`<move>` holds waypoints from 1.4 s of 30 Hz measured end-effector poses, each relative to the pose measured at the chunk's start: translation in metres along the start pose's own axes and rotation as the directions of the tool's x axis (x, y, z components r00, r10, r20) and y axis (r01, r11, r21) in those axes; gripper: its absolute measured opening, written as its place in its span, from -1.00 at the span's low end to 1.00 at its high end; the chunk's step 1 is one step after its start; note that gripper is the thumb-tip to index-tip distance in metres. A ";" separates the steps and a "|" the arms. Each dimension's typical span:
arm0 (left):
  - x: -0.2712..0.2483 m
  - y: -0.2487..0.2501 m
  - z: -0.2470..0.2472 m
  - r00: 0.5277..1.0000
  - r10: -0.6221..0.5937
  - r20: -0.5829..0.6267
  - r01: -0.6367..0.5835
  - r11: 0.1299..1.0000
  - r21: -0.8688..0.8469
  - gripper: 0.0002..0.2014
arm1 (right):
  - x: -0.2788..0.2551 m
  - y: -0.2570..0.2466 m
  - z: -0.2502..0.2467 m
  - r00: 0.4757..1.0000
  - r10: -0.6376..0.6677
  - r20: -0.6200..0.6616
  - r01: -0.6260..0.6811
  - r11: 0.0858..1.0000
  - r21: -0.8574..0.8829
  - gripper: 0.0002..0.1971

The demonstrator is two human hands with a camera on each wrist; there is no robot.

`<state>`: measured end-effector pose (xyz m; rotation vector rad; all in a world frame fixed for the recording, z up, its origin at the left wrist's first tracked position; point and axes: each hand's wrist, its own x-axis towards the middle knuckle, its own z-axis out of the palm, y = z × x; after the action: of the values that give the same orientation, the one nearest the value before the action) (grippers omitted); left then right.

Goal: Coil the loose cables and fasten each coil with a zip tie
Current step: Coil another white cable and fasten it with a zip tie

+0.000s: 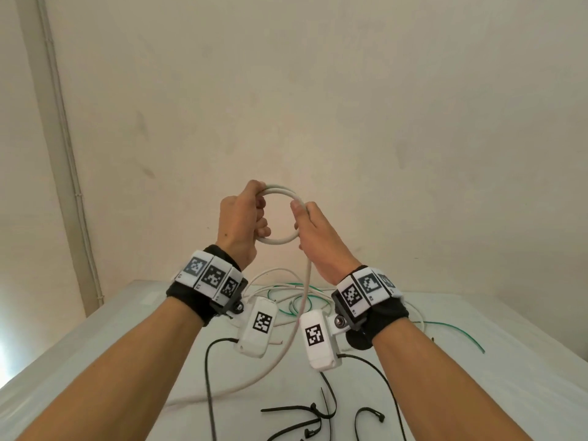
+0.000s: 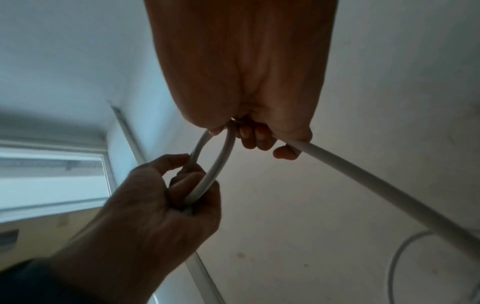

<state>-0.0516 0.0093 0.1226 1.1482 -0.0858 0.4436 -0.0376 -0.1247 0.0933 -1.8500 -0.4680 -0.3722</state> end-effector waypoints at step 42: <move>-0.027 -0.088 -0.038 0.542 -0.811 0.221 0.837 0.544 -0.055 -0.08 | 0.006 0.037 -0.016 0.936 0.348 0.058 -0.191 0.361 0.913 -0.62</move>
<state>-0.0480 0.0063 0.0227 0.9367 0.2808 -0.5290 -0.0151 -0.1499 0.0709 -0.7417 -0.1622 0.0263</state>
